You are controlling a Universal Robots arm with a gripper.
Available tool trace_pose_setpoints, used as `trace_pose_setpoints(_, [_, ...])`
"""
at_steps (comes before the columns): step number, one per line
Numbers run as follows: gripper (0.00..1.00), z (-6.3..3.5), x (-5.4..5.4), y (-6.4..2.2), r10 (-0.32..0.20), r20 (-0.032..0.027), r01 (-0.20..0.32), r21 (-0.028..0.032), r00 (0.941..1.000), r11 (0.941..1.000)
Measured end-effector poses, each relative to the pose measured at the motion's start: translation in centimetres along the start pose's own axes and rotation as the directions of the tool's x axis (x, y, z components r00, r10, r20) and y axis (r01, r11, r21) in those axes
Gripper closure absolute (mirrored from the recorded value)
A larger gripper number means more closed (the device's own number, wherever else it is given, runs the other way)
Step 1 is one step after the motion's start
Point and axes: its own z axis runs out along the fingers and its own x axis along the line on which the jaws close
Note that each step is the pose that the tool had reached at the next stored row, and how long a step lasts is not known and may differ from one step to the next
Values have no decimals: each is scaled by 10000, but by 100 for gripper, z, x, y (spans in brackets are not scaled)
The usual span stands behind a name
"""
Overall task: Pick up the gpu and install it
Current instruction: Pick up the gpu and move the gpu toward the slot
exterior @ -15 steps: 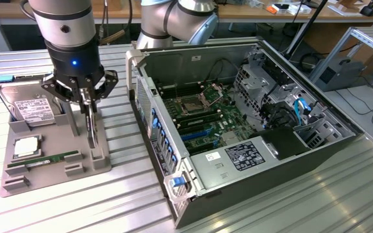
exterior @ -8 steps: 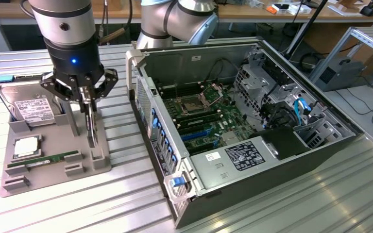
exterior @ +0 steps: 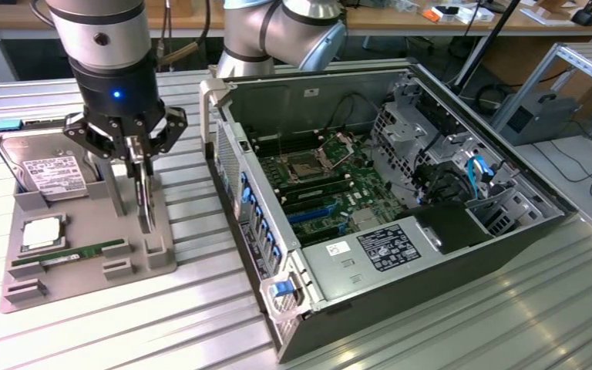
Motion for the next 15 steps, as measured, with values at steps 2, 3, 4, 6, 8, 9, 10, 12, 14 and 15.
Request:
trace_pose_setpoints(2, [73, -7, 0, 0, 0, -1, 0, 0, 10000, 10000])
trace_pose_setpoints(3, [73, -10, 0, 0, 0, -1, 0, 0, 10000, 10000])
trace_pose_setpoints(4, [73, -15, 0, 0, 0, -1, 0, 1, 10000, 10000])
trace_pose_setpoints(6, [73, -24, -1, 1, 0, -1, 0, 0, 10000, 10000])
trace_pose_setpoints(8, [73, -42, -1, 2, 0, 0, 0, 0, 10000, 10000])
trace_pose_setpoints(9, [73, -55, -1, 2, 0, 0, 0, 0, 10000, 10000])
trace_pose_setpoints(10, [73, -60, -2, 2, 0, -1, 0, 0, 10000, 10000])
trace_pose_setpoints(12, [73, -75, -2, 3, 0, 1, 0, -1, 10000, 10000])
trace_pose_setpoints(14, [73, -89, -2, 3, -1, 0, 1, 0, 10000, 10000])
trace_pose_setpoints(15, [73, -93, -2, 3, 0, 0, 0, 0, 10000, 10000])
